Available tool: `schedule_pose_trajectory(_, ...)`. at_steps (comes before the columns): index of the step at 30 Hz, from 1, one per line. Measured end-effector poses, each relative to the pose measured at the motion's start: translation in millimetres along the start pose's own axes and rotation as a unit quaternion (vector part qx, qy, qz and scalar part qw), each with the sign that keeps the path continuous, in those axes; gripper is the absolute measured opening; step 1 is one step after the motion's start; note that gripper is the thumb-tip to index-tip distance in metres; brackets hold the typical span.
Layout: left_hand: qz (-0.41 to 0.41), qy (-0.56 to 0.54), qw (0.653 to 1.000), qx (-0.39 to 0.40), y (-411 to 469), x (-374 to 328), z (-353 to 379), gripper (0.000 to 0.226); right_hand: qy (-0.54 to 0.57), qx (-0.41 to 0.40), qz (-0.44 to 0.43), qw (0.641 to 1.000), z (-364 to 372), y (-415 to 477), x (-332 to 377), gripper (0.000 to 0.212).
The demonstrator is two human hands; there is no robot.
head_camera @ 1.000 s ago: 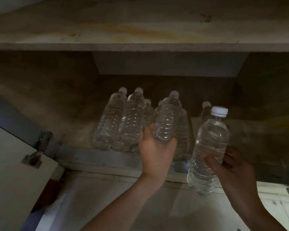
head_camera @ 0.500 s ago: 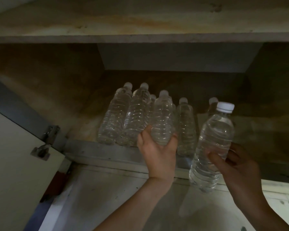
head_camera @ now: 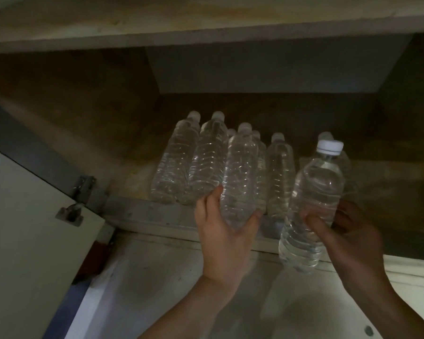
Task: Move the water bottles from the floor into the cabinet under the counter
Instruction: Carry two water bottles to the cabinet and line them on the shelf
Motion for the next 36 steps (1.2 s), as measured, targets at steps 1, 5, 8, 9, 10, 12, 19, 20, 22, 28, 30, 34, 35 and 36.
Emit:
schedule_pose_trajectory(1, 0.005, 0.001, 1.000, 0.004, 1, 1, -2, 0.075, -0.002, 0.003, -0.003, 1.000, 1, 0, 0, 0.034)
schedule_pose_trajectory(5, 0.039, 0.036, 0.999, 0.010, 11, 1, -4, 0.077, -0.011, 0.015, -0.019, 1.000, 2, 1, 6, 0.031)
schedule_pose_trajectory(8, 0.080, 0.102, 0.992, -0.008, 24, 1, -3, 0.076, -0.018, 0.021, -0.024, 0.999, 3, 1, 11, 0.031)
schedule_pose_trajectory(9, 0.096, 0.141, 0.985, -0.015, 28, 1, -3, 0.076, -0.018, 0.023, -0.026, 0.999, 3, 1, 13, 0.031)
schedule_pose_trajectory(10, 0.106, 0.180, 0.978, -0.019, 33, 0, -3, 0.076, -0.020, 0.025, -0.029, 0.999, 3, 1, 15, 0.031)
schedule_pose_trajectory(12, 0.106, 0.232, 0.967, -0.013, 40, 0, -3, 0.076, -0.024, 0.027, -0.034, 0.999, 4, 1, 17, 0.031)
schedule_pose_trajectory(19, 0.110, 0.273, 0.955, 0.026, 57, 0, -4, 0.074, -0.029, 0.031, -0.036, 0.998, 8, 1, 22, 0.031)
schedule_pose_trajectory(20, 0.119, 0.272, 0.954, 0.034, 57, 1, -6, 0.073, -0.033, 0.032, -0.040, 0.998, 9, 1, 25, 0.030)
schedule_pose_trajectory(22, 0.143, 0.252, 0.956, 0.054, 60, 1, -12, 0.068, -0.027, 0.028, -0.044, 0.998, 10, 3, 31, 0.027)
schedule_pose_trajectory(28, 0.209, 0.208, 0.943, 0.152, 89, 4, -22, 0.049, -0.063, 0.033, -0.016, 0.997, 27, 28, 55, 0.013)
schedule_pose_trajectory(30, 0.228, 0.216, 0.931, 0.187, 96, 7, -21, 0.049, -0.114, 0.033, -0.005, 0.993, 36, 42, 63, 0.012)
schedule_pose_trajectory(34, 0.241, 0.201, 0.927, 0.204, 102, 10, -21, 0.047, -0.238, 0.027, 0.013, 0.971, 48, 69, 72, 0.030)
schedule_pose_trajectory(35, 0.241, 0.197, 0.928, 0.203, 102, 11, -21, 0.047, -0.260, 0.028, 0.018, 0.965, 52, 74, 73, 0.035)
schedule_pose_trajectory(36, 0.241, 0.195, 0.929, 0.201, 102, 11, -20, 0.047, -0.282, 0.031, 0.029, 0.959, 56, 79, 74, 0.039)
Point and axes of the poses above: each hand's wrist, its own y-axis towards the middle knuckle, its own z-axis out of the palm, x = y × z, the point moved 2 cm from there along y, towards the middle knuckle, and after that the axes turned 6 degrees about x, right-handed, at the moved point
